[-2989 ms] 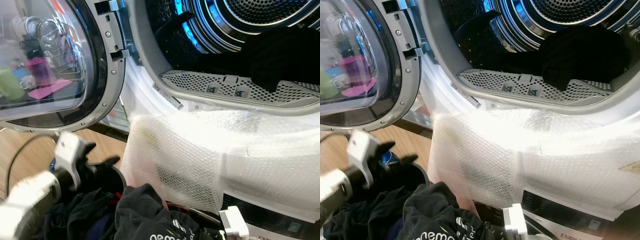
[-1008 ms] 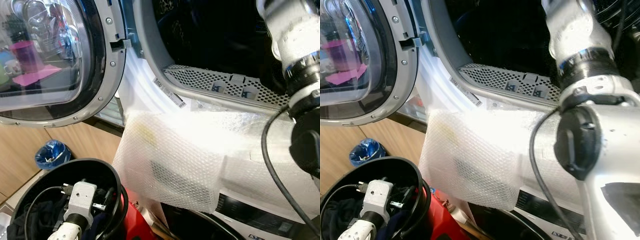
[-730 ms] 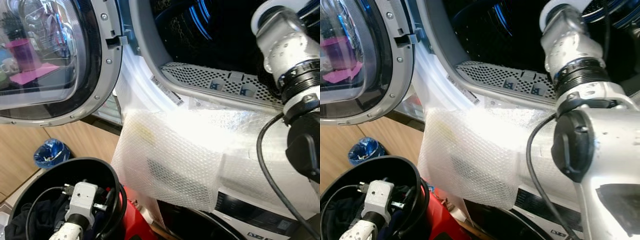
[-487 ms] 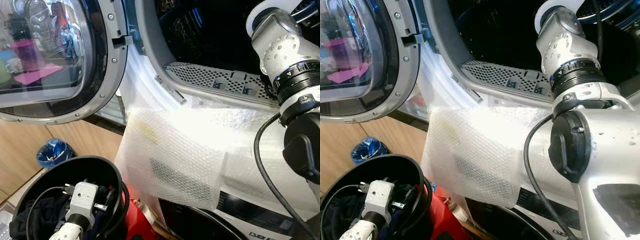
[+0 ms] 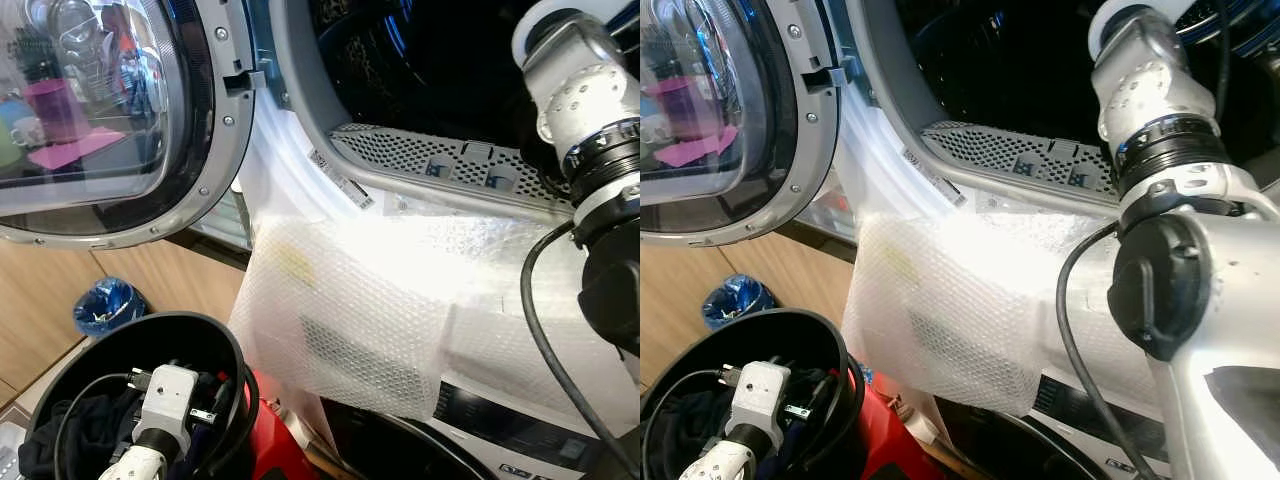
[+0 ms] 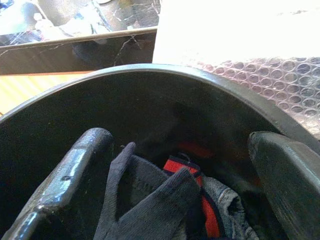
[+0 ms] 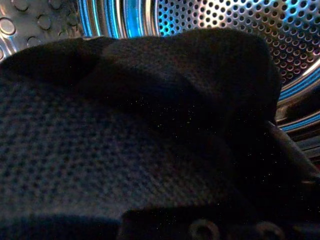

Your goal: Clothes washing

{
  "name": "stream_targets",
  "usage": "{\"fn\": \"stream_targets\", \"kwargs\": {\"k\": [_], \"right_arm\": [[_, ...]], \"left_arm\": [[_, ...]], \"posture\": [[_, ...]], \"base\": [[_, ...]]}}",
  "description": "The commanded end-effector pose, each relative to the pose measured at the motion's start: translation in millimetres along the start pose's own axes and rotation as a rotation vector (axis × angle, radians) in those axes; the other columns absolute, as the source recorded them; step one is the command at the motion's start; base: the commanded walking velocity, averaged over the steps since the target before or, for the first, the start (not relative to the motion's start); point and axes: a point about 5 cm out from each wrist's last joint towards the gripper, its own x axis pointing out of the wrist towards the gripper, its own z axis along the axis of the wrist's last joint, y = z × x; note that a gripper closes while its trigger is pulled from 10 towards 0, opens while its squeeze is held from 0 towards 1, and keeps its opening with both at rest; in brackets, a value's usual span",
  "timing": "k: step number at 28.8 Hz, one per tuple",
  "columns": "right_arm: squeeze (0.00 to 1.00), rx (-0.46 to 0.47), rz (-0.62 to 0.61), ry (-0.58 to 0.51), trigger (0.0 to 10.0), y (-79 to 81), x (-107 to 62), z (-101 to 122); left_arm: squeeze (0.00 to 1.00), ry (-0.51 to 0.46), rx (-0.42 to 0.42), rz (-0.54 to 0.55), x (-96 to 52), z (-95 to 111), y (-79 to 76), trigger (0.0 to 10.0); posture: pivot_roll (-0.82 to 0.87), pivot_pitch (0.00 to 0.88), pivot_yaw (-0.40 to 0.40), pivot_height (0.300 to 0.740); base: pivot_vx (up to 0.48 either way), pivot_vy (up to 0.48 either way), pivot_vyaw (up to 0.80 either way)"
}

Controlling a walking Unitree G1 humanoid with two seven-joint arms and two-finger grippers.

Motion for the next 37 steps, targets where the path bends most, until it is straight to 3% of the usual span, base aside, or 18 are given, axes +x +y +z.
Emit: {"fn": "stream_targets", "kwargs": {"k": [1, 11, 13, 14, 15, 17, 22, 27, 29, 30, 32, 33, 34, 35, 36, 37], "right_arm": [[1.0, 0.027, 0.025, -0.043, 10.0, 10.6, -0.5, 14], [1.0, 0.031, -0.03, -0.042, 10.0, 1.8, -0.3, 13], [1.0, 0.147, -0.141, -0.07, 10.0, -13.0, -0.9, 16], [1.0, 0.16, -0.153, -0.07, 10.0, -14.8, -1.0, 17], [1.0, 0.258, -0.193, -0.065, 10.0, -20.3, -1.4, 16], [1.0, 0.349, -0.24, -0.051, 10.0, -26.9, -1.9, 14], [1.0, 0.438, -0.312, -0.07, 10.0, -42.0, -3.5, 15], [1.0, 0.482, -0.303, -0.053, 10.0, -43.6, -3.3, 11], [1.0, 0.101, 0.052, -0.029, 10.0, 1.9, -0.1, 5], [1.0, -0.003, 0.146, -0.028, 10.0, 15.4, -0.7, 4], [1.0, -0.12, 0.13, -0.049, 10.0, 17.4, -0.8, 4], [1.0, -0.12, 0.13, -0.049, 10.0, 17.4, -0.8, 4], [1.0, -0.212, 0.188, -0.069, 10.0, 26.0, -1.7, 4], [1.0, -0.356, 0.23, -0.098, 10.0, 33.3, -2.8, 4], [1.0, -0.666, 0.332, -0.163, 10.0, 47.2, -6.0, 0], [1.0, -0.736, 0.35, -0.177, 10.0, 49.6, -6.8, -1]], "left_arm": [[0.0, 0.019, 0.024, -0.003, -3.0, -2, 3.5, 10.0], [0.0, 0.015, 0.023, -0.009, -2.4, 0, 2.5, 10.0], [0.0, 0.014, 0.018, -0.006, -2.2, 1, 1.8, 10.0], [0.0, 0.014, 0.016, -0.005, -2.2, 1, 1.7, 10.0], [0.0, 0.013, 0.008, 0.0, -1.9, 1, 1.8, 10.0], [0.0, 0.013, 0.004, 0.002, -1.8, 1, 1.4, 10.0], [0.0, 0.009, -0.003, 0.012, -1.6, 2, 1.1, 10.0], [0.0, 0.008, -0.008, 0.017, -1.7, 3, 1.1, 10.0], [0.0, 0.005, -0.003, 0.006, -1.4, 3, -0.1, 10.0], [0.0, 0.005, -0.003, 0.005, -1.6, 3, -0.2, 10.0], [0.0, 0.004, -0.002, 0.005, -1.3, 4, 0.2, 10.0], [0.0, 0.004, -0.002, 0.005, -1.3, 4, 0.2, 10.0], [0.0, 0.003, -0.003, 0.006, -1.1, 4, 0.3, 10.0], [0.0, 0.002, -0.002, 0.005, -0.8, 4, 0.2, 10.0], [0.0, 0.0, -0.001, 0.006, -0.9, 4, 0.1, 10.0], [0.0, 0.0, -0.001, 0.006, -1.0, 5, 0.2, 10.0]], "posture": [[0.03, 0.041, 0.102, 0.74], [0.03, 0.04, 0.102, 0.74], [0.04, 0.037, 0.099, 0.74], [0.04, 0.037, 0.099, 0.74], [0.04, 0.035, 0.096, 0.74], [0.04, 0.036, 0.095, 0.74], [0.04, 0.039, 0.088, 0.74], [0.04, 0.043, 0.091, 0.74], [0.04, 0.044, 0.096, 0.74], [0.04, 0.043, 0.095, 0.74], [0.03, 0.048, 0.099, 0.74], [0.03, 0.048, 0.099, 0.74], [0.03, 0.048, 0.099, 0.74], [0.03, 0.048, 0.099, 0.74], [0.04, 0.046, 0.095, 0.74], [0.04, 0.046, 0.096, 0.74]], "base": [[0.0, 0.0, 0.0], [0.0, 0.0, 0.0], [0.0, 0.0, 0.0], [0.0, 0.0, 0.0], [0.0, 0.0, 0.0], [0.0, 0.0, 0.0], [0.0, 0.0, 0.0], [0.0, 0.0, 0.0], [0.0, 0.0, 0.0], [0.0, 0.0, 0.0], [0.0, 0.0, 0.0], [0.0, 0.0, 0.0], [0.0, 0.0, 0.0], [0.0, 0.0, 0.0], [0.0, 0.0, 0.0], [0.0, 0.0, 0.0]]}}
